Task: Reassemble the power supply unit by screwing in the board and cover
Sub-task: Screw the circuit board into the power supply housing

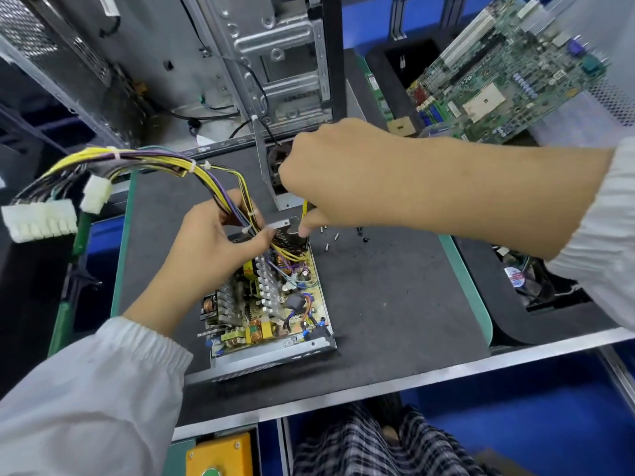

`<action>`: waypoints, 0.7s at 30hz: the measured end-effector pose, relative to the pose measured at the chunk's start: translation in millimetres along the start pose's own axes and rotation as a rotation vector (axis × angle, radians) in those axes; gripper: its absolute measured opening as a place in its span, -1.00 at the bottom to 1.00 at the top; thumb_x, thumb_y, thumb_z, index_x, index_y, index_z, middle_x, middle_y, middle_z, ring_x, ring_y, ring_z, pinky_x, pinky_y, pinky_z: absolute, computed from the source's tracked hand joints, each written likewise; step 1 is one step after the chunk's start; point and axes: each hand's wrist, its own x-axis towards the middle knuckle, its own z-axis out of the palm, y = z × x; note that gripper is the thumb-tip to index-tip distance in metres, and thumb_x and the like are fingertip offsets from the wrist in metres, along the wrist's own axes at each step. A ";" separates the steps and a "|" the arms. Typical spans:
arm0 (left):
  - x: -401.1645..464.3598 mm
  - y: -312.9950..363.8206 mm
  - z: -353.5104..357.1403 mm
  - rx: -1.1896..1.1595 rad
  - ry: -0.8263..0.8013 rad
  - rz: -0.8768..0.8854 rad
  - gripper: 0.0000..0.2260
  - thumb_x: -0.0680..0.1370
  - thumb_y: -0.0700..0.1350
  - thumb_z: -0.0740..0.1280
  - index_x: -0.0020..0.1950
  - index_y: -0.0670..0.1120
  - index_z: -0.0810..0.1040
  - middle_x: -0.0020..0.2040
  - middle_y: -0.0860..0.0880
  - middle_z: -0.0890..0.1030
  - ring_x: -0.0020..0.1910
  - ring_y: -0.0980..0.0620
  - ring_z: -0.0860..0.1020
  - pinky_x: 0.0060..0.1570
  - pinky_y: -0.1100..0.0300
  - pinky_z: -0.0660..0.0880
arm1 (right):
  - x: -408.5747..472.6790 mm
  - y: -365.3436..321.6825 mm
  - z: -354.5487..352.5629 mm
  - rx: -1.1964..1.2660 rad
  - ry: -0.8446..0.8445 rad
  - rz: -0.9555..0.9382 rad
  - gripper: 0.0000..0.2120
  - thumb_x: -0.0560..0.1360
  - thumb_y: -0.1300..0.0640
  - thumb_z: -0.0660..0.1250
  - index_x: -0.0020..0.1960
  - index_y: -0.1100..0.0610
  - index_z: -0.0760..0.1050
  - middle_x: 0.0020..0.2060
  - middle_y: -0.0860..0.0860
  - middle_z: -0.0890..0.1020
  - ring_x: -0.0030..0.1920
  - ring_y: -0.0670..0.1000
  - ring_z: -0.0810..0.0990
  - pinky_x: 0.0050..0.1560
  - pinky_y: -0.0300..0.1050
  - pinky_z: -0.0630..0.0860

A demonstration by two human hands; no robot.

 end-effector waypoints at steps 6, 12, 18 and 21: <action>4.8 0.2 -6.4 -0.007 -0.094 -0.037 -0.83 0.46 -0.29 0.45 -0.25 -0.11 0.52 -0.17 -0.14 0.63 -0.16 0.00 0.59 0.03 0.18 0.50 | -14.1 8.1 -17.5 0.029 -0.071 0.056 -0.65 0.36 -0.18 0.42 -0.20 0.12 0.49 -0.46 -0.07 0.21 -0.44 0.06 0.28 -0.39 -0.09 0.36; 7.6 3.0 -7.5 -0.016 -0.107 -0.045 -0.77 0.45 -0.30 0.46 -0.28 -0.03 0.52 -0.17 -0.10 0.66 -0.19 0.11 0.59 -0.02 0.35 0.49 | -26.0 14.3 -21.5 0.138 -0.111 0.134 -0.56 0.44 -0.16 0.39 -0.30 0.22 0.50 -0.51 0.03 0.37 -0.47 -0.04 0.32 -0.51 -0.21 0.23; 8.6 -1.1 -10.9 -0.071 -0.139 -0.039 -0.67 0.45 -0.33 0.46 -0.33 0.07 0.51 -0.19 -0.02 0.66 -0.18 0.08 0.60 -0.03 0.22 0.45 | -35.5 15.5 -22.0 0.132 -0.141 0.137 -0.67 0.46 -0.15 0.37 -0.22 0.12 0.46 -0.49 -0.06 0.29 -0.47 -0.10 0.22 -0.47 -0.22 0.17; 8.9 -2.0 -11.8 -0.092 -0.162 -0.027 -0.63 0.45 -0.35 0.45 -0.33 0.12 0.53 -0.19 -0.02 0.65 -0.16 0.04 0.60 -0.02 0.18 0.48 | -32.8 14.8 -18.1 0.007 -0.178 0.061 -0.75 0.49 -0.07 0.29 -0.03 0.12 0.48 -0.40 -0.02 0.34 -0.44 -0.01 0.24 -0.45 -0.16 0.28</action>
